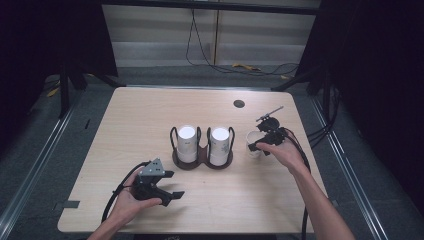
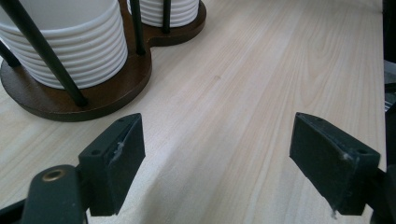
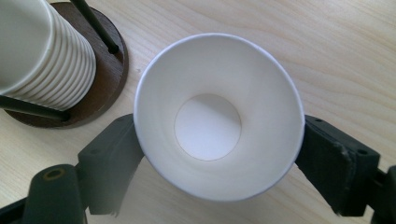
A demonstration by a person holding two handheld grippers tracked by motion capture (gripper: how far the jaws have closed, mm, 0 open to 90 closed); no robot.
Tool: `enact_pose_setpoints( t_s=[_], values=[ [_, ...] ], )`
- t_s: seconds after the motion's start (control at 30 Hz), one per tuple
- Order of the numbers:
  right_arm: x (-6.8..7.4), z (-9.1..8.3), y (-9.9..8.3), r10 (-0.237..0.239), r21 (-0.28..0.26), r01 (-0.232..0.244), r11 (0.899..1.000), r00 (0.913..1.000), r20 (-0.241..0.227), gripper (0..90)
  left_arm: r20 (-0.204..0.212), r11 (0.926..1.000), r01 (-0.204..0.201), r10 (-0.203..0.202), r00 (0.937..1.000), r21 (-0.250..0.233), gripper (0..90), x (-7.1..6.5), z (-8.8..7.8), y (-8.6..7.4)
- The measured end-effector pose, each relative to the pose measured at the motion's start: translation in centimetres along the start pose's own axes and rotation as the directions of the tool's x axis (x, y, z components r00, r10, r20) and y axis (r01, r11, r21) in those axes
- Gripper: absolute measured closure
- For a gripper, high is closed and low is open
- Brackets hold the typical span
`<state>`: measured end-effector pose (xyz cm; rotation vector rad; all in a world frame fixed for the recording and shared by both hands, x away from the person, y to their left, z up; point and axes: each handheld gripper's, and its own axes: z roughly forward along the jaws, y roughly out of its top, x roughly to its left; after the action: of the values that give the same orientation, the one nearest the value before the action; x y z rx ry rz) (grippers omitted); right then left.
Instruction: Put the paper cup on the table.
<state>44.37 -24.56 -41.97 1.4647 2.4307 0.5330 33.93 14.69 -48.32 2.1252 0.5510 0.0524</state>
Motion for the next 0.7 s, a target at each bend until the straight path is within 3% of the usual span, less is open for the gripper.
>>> enact_pose_setpoints(
  t_s=[0.2, 0.33, 0.37, 0.5, 0.53, 0.6, 0.63, 0.67, 0.7],
  values=[
    [0.2, 0.1, -0.8, 0.025, -0.035, -0.024, 0.999, 0.9997, 0.003, 17.9, -0.008, 1.0, 0.006, -0.006, 0.9999, 0.0, 18.1, 0.1, -0.2, -0.1],
    [0.2, -0.2, -1.9, 0.043, -0.085, -0.042, 0.996, 0.9991, 0.009, 17.8, -0.022, 0.9999, 0.013, -0.013, 0.9997, 0.0, 18.1, 0.3, -0.2, -0.1],
    [0.1, -0.6, -2.5, 0.06, -0.12, -0.059, 0.991, 0.9982, 0.004, 16.8, -0.027, 0.9997, 0.025, -0.025, 0.9993, -0.005, 18.1, 0.4, -0.3, -0.1],
    [-0.1, -1.1, -3.4, 0.084, -0.161, -0.085, 0.983, 0.9964, -0.011, 16.4, -0.038, 0.9992, 0.039, -0.04, 0.9985, -0.008, 18.1, 0.5, -0.4, 0.0],
    [-0.2, -1.5, -4.2, 0.101, -0.192, -0.104, 0.976, 0.9945, -0.026, 16.4, -0.046, 0.999, 0.042, -0.043, 0.998, -0.011, 18.1, 0.5, -0.4, 0.2],
    [-0.2, -1.8, -4.5, 0.105, -0.21, -0.109, 0.972, 0.9941, -0.028, 16.3, -0.05, 0.9988, 0.046, -0.047, 0.9977, -0.017, 18.1, 0.5, -0.5, 0.3],
    [-0.2, -2.3, -5.2, 0.108, -0.243, -0.115, 0.963, 0.9934, -0.038, 16.4, -0.051, 0.9983, 0.05, -0.052, 0.9973, -0.029, 18.1, 0.6, -0.6, 0.4],
    [-0.2, -2.3, -5.2, 0.108, -0.243, -0.115, 0.963, 0.9934, -0.038, 16.4, -0.051, 0.9983, 0.05, -0.052, 0.9973, -0.029, 18.1, 0.6, -0.6, 0.4],
    [-0.2, -2.8, -6.0, 0.09, -0.268, -0.093, 0.959, 0.9957, -0.023, 16.5, -0.061, 0.9985, 0.053, -0.054, 0.9967, -0.016, 18.1, 0.8, -0.7, 0.3]
  ],
)
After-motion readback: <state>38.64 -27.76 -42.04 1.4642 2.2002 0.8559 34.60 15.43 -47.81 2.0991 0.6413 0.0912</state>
